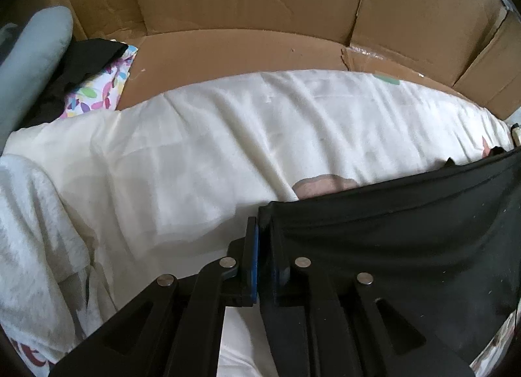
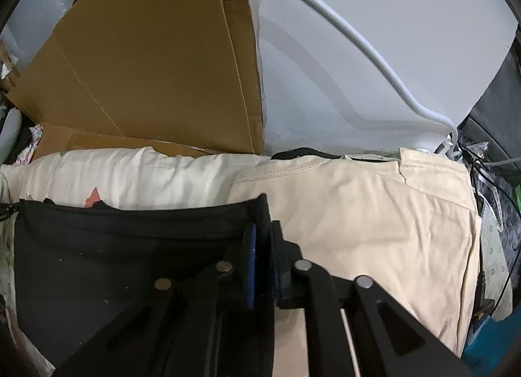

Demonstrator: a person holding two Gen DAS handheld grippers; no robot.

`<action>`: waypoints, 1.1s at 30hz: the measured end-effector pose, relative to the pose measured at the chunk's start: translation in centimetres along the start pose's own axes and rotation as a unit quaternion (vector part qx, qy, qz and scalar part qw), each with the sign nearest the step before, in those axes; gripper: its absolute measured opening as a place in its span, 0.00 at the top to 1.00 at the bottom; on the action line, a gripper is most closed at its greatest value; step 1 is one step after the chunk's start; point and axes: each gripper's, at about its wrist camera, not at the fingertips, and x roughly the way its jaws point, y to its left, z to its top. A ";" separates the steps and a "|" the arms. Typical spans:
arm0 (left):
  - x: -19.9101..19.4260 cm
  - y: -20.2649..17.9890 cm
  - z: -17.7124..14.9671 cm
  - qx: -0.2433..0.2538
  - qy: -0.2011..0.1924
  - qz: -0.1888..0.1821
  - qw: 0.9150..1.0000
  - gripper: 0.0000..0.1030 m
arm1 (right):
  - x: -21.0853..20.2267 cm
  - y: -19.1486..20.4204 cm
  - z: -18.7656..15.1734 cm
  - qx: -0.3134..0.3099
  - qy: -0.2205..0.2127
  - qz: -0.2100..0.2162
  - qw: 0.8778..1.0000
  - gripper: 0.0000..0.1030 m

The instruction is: Fold clothes

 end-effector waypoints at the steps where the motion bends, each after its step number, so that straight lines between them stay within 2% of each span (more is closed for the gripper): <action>1: -0.3 -0.1 0.0 0.000 -0.001 0.007 1.000 0.81 | -0.5 0.2 0.0 -0.002 -0.006 -0.004 1.000 0.86; 3: -1.4 -0.2 0.4 0.017 -0.009 0.049 0.999 0.67 | -1.5 0.5 0.0 -0.009 -0.019 -0.006 1.000 0.84; 4: -2.0 -0.2 0.3 0.016 -0.016 0.051 0.998 0.66 | -1.9 0.7 0.0 -0.011 -0.025 -0.008 1.000 0.84; 6: -3.3 -0.5 0.2 0.010 -0.030 0.038 0.999 0.66 | -2.7 1.1 -0.2 -0.009 -0.033 0.001 0.999 0.84; 10: -5.0 -2.5 -0.5 0.018 -0.047 0.013 0.999 0.66 | -3.9 3.5 -0.9 -0.025 -0.040 0.047 0.998 0.84; 14: -5.1 -5.7 -1.8 0.034 -0.044 -0.020 0.998 0.66 | -3.5 6.6 -1.7 -0.039 -0.027 0.084 0.995 0.84; 19: -3.7 -10.1 -3.2 0.055 -0.030 -0.051 0.997 0.66 | -2.3 9.6 -2.8 -0.048 -0.010 0.101 0.994 0.84; 25: -2.2 -14.1 -4.4 0.084 -0.024 -0.065 0.994 0.66 | -0.5 12.8 -4.7 -0.060 0.011 0.109 0.992 0.84; 33: 0.3 -16.2 -4.1 0.091 -0.026 -0.045 0.995 0.66 | 2.7 14.0 -5.4 -0.051 0.034 0.095 0.994 0.84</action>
